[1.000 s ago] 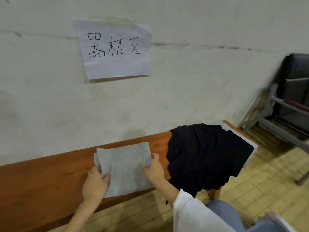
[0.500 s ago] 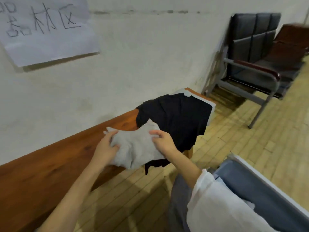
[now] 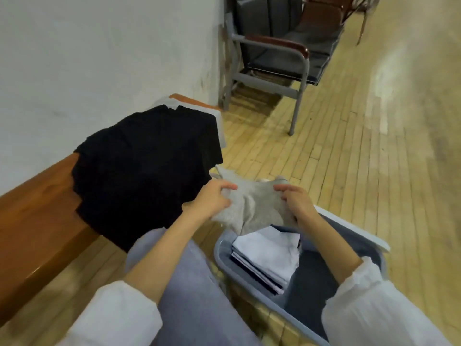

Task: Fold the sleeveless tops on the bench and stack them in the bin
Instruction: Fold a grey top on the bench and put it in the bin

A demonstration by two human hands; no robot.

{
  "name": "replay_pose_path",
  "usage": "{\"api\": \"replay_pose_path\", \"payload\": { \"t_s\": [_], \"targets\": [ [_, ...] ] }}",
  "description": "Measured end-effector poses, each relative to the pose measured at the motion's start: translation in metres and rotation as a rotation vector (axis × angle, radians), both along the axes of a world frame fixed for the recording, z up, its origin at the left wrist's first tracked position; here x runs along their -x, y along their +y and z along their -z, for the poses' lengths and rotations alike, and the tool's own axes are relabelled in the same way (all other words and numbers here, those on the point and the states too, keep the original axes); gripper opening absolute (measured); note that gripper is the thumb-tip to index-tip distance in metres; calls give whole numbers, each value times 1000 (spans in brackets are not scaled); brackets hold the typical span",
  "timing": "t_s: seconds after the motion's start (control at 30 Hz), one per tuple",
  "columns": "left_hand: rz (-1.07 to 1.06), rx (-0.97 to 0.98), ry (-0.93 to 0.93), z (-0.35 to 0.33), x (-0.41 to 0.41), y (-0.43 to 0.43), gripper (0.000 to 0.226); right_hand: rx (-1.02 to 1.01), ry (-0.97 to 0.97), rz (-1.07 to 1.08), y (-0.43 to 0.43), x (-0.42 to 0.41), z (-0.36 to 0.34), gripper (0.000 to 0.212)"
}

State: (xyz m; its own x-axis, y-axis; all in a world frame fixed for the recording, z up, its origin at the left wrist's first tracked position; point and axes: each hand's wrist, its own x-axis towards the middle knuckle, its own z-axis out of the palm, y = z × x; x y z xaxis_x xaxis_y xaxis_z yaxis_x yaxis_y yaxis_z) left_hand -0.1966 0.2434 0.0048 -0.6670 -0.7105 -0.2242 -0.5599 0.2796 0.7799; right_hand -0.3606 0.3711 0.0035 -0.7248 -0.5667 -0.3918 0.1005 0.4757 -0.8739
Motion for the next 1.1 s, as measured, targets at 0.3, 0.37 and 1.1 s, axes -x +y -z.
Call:
{"api": "replay_pose_path", "payload": {
  "t_s": [0.3,0.37,1.1],
  "targets": [
    [229,17,-436,105,110,21,60,-168,-57,125,69,50,113,38],
    [252,10,-502,128,112,17,59,-194,-89,123,73,50,137,36],
    [597,13,-753,287,173,-6,63,-452,50,171,42,57,311,54]
  ]
}}
